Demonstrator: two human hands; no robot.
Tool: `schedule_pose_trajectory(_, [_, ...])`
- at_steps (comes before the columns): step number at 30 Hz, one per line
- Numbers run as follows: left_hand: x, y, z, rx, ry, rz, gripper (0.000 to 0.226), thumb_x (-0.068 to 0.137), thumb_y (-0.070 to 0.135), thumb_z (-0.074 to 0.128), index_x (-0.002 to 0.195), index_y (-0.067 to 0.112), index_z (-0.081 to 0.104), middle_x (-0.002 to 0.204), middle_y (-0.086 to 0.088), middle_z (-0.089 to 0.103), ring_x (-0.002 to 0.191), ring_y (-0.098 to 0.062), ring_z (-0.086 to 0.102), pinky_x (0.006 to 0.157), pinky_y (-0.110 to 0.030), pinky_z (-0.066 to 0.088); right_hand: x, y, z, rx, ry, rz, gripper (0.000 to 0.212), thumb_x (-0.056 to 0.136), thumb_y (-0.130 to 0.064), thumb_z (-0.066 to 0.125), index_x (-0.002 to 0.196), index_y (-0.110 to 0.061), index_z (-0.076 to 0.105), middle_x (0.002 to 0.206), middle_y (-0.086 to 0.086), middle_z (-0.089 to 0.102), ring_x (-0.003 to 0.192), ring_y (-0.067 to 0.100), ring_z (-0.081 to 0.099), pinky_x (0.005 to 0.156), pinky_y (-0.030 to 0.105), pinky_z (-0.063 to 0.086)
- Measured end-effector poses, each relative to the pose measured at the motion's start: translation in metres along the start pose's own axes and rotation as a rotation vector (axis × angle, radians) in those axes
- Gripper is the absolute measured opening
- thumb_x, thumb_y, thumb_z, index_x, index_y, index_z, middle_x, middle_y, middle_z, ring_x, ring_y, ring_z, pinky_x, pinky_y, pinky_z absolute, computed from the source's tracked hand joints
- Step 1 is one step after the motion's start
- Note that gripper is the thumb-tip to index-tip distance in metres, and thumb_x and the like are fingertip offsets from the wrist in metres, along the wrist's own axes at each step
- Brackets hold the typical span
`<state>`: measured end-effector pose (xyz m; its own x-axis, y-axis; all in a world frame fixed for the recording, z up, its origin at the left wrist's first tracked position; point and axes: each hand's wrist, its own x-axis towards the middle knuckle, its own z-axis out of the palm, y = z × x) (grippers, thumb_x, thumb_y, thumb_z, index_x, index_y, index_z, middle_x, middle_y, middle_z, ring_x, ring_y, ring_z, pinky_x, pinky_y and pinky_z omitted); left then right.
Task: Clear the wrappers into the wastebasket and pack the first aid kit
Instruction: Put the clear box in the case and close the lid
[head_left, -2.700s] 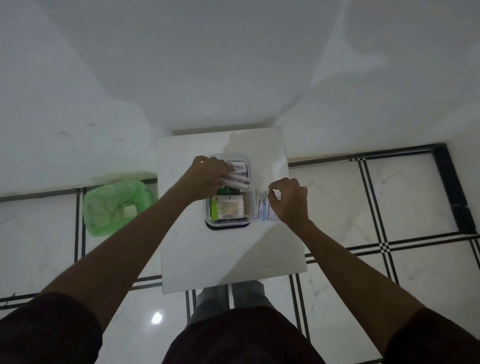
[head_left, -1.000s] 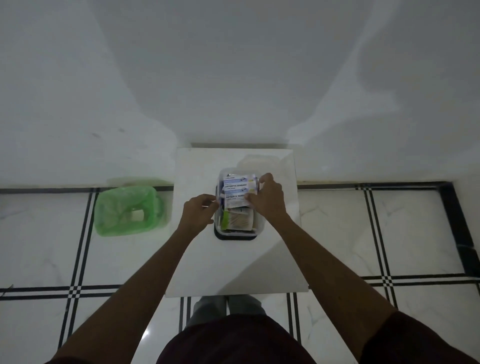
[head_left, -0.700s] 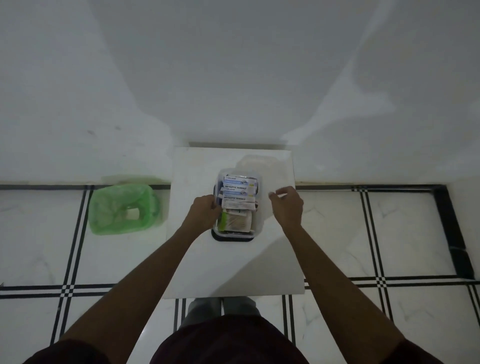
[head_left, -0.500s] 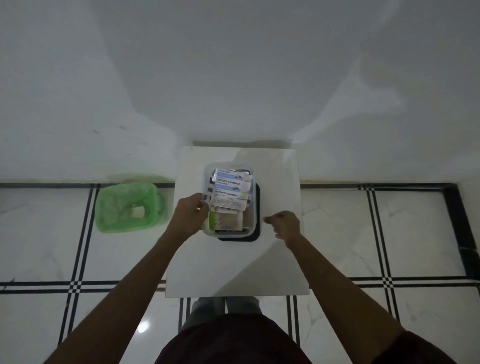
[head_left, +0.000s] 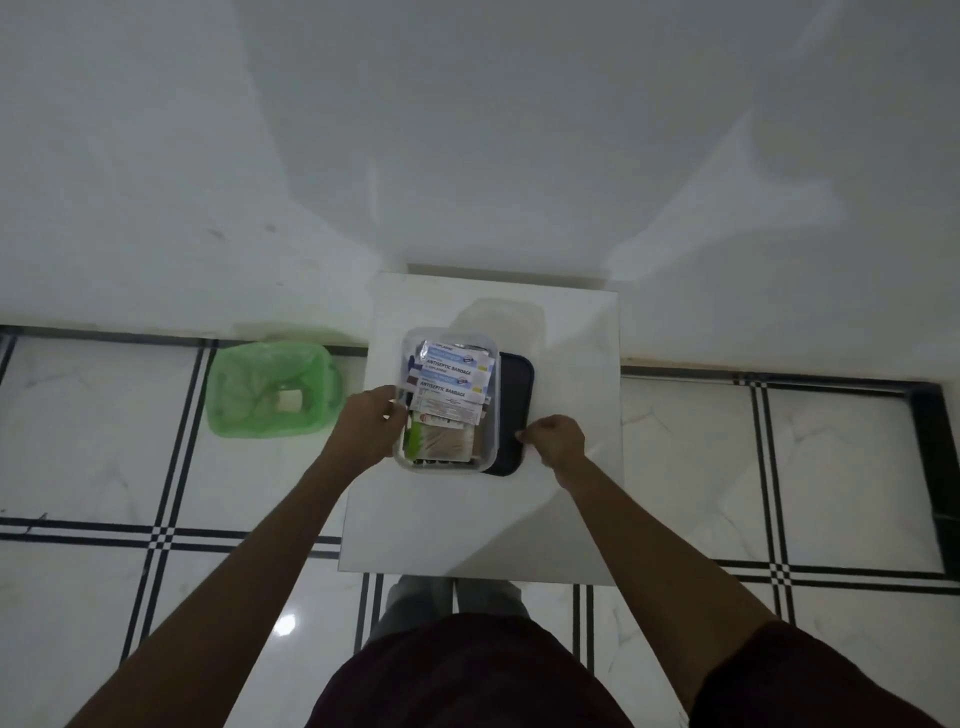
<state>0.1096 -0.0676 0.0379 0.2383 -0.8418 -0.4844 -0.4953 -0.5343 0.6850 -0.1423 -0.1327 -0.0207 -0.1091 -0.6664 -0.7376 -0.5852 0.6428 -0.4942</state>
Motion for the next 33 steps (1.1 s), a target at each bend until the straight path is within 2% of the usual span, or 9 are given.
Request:
schedule_pose_trajectory(3, [-0.004,0.004,0.008,-0.007,-0.012,0.013,0.022,0.093,0.011,0.045,0.101,-0.001,0.061,0.089,-0.021,0.069,0.071,-0.038,0.069,0.052,-0.05,0.058,-0.005,0.0,0.001,0.019,0.042,0.017,0.048,0.073,-0.024,0.08,0.108,0.0,0.057,0.1,0.008,0.056,0.1,0.024,0.054,0.085,0.032,0.047])
schedule_pose_trajectory(6, [-0.006,0.006,0.008,-0.009,0.003,0.004,0.021,0.092,0.01,0.046,0.1,-0.001,0.062,0.087,-0.02,0.069,0.072,-0.038,0.068,0.051,-0.051,0.058,-0.011,-0.004,0.007,-0.054,0.066,0.008,0.038,0.079,-0.018,0.075,0.094,0.015,0.065,0.097,0.028,0.067,0.094,0.038,0.065,0.083,0.039,0.053])
schedule_pose_trajectory(9, [-0.005,0.004,0.001,-0.004,0.007,0.001,0.021,0.093,0.011,0.047,0.103,0.0,0.062,0.088,-0.019,0.069,0.072,-0.037,0.069,0.052,-0.051,0.058,-0.006,-0.007,0.013,-0.131,0.061,0.017,0.029,0.082,-0.021,0.071,0.067,0.002,0.062,0.082,0.019,0.062,0.085,0.032,0.065,0.074,0.036,0.054])
schedule_pose_trajectory(13, [-0.002,-0.005,-0.008,0.001,0.029,0.001,0.021,0.092,0.008,0.048,0.104,0.0,0.062,0.089,-0.022,0.07,0.075,-0.04,0.068,0.058,-0.054,0.058,0.011,0.005,0.017,-0.205,0.044,0.028,0.033,0.088,-0.028,0.06,0.091,0.004,0.067,0.106,0.019,0.064,0.102,0.034,0.061,0.084,0.036,0.05])
schedule_pose_trajectory(15, [-0.001,-0.008,-0.009,-0.017,0.034,-0.017,0.021,0.092,0.006,0.048,0.106,-0.001,0.062,0.089,-0.022,0.07,0.076,-0.04,0.068,0.061,-0.054,0.059,0.006,0.007,0.012,-0.195,0.002,-0.007,0.031,0.092,-0.024,0.053,0.08,0.002,0.066,0.095,0.02,0.064,0.095,0.031,0.061,0.086,0.036,0.049])
schedule_pose_trajectory(17, [-0.001,-0.008,-0.008,-0.059,0.039,-0.058,0.022,0.091,0.004,0.048,0.107,-0.002,0.062,0.089,-0.023,0.069,0.077,-0.039,0.068,0.06,-0.052,0.06,0.001,0.008,0.005,-0.033,-0.033,-0.007,0.032,0.094,-0.018,0.051,0.067,-0.003,0.06,0.082,0.016,0.059,0.082,0.026,0.056,0.074,0.032,0.046])
schedule_pose_trajectory(23, [0.0,-0.004,-0.003,-0.075,0.026,-0.032,0.023,0.092,0.005,0.048,0.109,-0.002,0.062,0.089,-0.022,0.068,0.076,-0.036,0.069,0.057,-0.046,0.06,-0.015,-0.006,-0.027,0.402,-0.076,0.005,0.021,0.086,-0.028,0.062,0.091,-0.008,0.056,0.101,0.014,0.062,0.093,0.027,0.061,0.067,0.033,0.055])
schedule_pose_trajectory(26, [0.003,0.001,0.003,-0.069,0.009,-0.004,0.023,0.092,0.006,0.048,0.108,0.0,0.063,0.089,-0.022,0.069,0.075,-0.036,0.069,0.057,-0.047,0.06,-0.034,-0.03,-0.05,0.293,-0.009,-0.158,0.031,0.082,-0.03,0.069,0.104,-0.01,0.061,0.101,0.009,0.064,0.093,0.024,0.062,0.073,0.032,0.055])
schedule_pose_trajectory(33, [0.009,0.024,0.03,-0.129,-0.065,0.016,0.027,0.092,0.011,0.054,0.114,0.0,0.062,0.089,-0.024,0.07,0.077,-0.038,0.069,0.055,-0.042,0.061,-0.096,-0.076,-0.04,0.054,0.222,-0.574,0.02,0.077,-0.018,0.073,0.093,-0.013,0.063,0.06,-0.007,0.057,0.046,-0.001,0.052,0.046,0.007,0.04])
